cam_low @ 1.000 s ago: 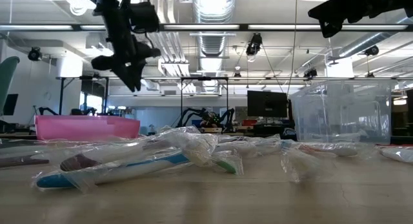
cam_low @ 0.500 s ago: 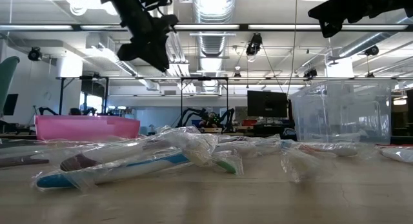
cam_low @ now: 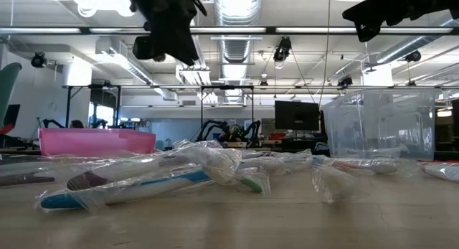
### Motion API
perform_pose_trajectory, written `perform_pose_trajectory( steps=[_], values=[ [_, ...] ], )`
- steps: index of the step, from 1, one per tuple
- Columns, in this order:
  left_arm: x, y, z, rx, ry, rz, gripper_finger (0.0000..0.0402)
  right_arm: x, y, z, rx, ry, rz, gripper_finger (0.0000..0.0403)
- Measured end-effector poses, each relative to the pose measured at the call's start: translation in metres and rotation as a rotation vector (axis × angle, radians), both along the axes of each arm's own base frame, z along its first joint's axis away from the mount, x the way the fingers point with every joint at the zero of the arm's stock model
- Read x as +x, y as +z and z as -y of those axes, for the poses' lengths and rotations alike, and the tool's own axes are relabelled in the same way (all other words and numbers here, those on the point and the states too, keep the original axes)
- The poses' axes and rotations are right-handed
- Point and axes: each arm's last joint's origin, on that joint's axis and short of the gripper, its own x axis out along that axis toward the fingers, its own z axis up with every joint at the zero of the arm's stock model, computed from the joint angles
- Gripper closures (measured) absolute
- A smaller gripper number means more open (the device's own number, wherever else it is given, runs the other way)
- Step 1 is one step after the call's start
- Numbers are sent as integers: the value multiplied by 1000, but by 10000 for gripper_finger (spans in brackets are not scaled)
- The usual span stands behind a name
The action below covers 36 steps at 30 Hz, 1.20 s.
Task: Pick & Place Toothbrushes
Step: Put the green toothbrush into the green bin
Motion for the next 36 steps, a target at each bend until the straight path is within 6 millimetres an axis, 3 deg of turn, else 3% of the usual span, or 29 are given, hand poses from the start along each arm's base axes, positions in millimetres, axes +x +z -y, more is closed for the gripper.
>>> perform_pose_trajectory(
  steps=[8, 15, 23, 30, 36],
  values=[
    [0, -5, 45, 28, 55, 16, 321, 0, 0, 0, 1, -1, 0, 394],
    [13, -23, 75, 57, 46, 21, 321, 0, 0, 0, 0, -1, 0, 394],
    [32, -57, 100, 46, 15, -57, 321, 0, 0, 0, 0, -1, 0, 394],
    [36, -77, 118, 13, 42, -106, 321, 0, 0, 0, 0, 0, 0, 394],
    [32, -93, 122, 18, 143, -188, 321, 0, 0, 0, 2, -1, 0, 394]
  ],
)
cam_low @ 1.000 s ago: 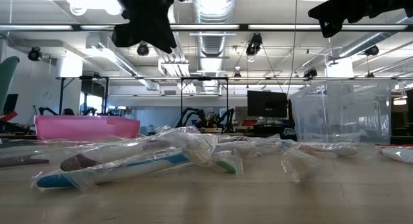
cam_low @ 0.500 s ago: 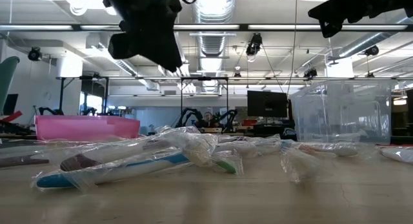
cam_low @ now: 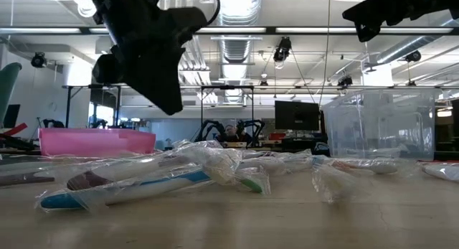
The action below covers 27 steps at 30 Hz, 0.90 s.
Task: Pick & Place Toothbrushes
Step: Put the green toothbrush into the green bin
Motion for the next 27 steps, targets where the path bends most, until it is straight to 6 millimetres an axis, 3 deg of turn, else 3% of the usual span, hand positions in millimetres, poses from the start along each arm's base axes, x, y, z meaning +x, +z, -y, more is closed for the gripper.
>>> perform_pose_trajectory(
  steps=[15, 27],
  values=[
    [6, -31, 20, -97, 38, -94, 321, 0, 0, 0, -1, 0, 0, 394],
    [16, -53, 22, -81, 42, -142, 321, 0, 0, 0, -1, 0, 0, 394]
  ],
)
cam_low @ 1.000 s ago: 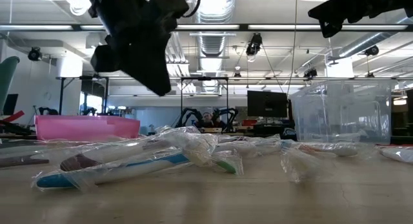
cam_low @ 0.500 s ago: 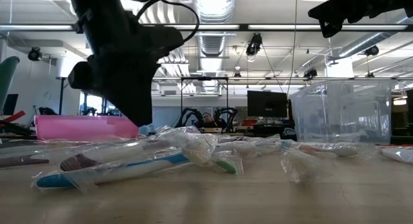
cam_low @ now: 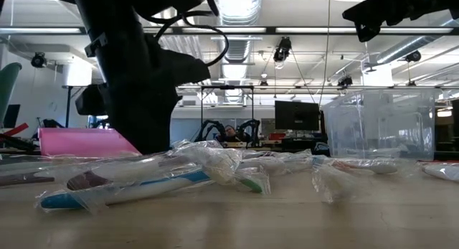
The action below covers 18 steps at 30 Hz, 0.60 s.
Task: Pick & Place Toothbrushes
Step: Put the green toothbrush into the green bin
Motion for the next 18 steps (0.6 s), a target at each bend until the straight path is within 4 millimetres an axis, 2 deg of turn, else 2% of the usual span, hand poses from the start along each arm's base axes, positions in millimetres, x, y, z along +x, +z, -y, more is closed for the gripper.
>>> perform_pose_trajectory(
  steps=[9, 18],
  values=[
    [4, -14, 0, 18, 4, -15, 321, 0, 0, 0, -1, 0, 1, 394],
    [6, -18, 0, 22, 7, -13, 321, 0, 0, 0, 0, 0, 0, 394]
  ],
)
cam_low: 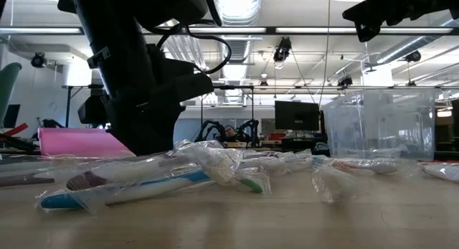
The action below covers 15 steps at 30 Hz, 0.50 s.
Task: Pick & Place Toothbrushes
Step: Put the green toothbrush into the green bin
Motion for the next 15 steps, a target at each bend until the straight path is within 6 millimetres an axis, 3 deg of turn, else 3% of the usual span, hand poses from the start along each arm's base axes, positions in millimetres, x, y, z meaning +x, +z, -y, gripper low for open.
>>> perform_pose_trajectory(
  steps=[15],
  values=[
    [1, 0, 0, 6, 8, 10, 338, 0, 0, 0, 0, 0, -1, 394]
  ],
)
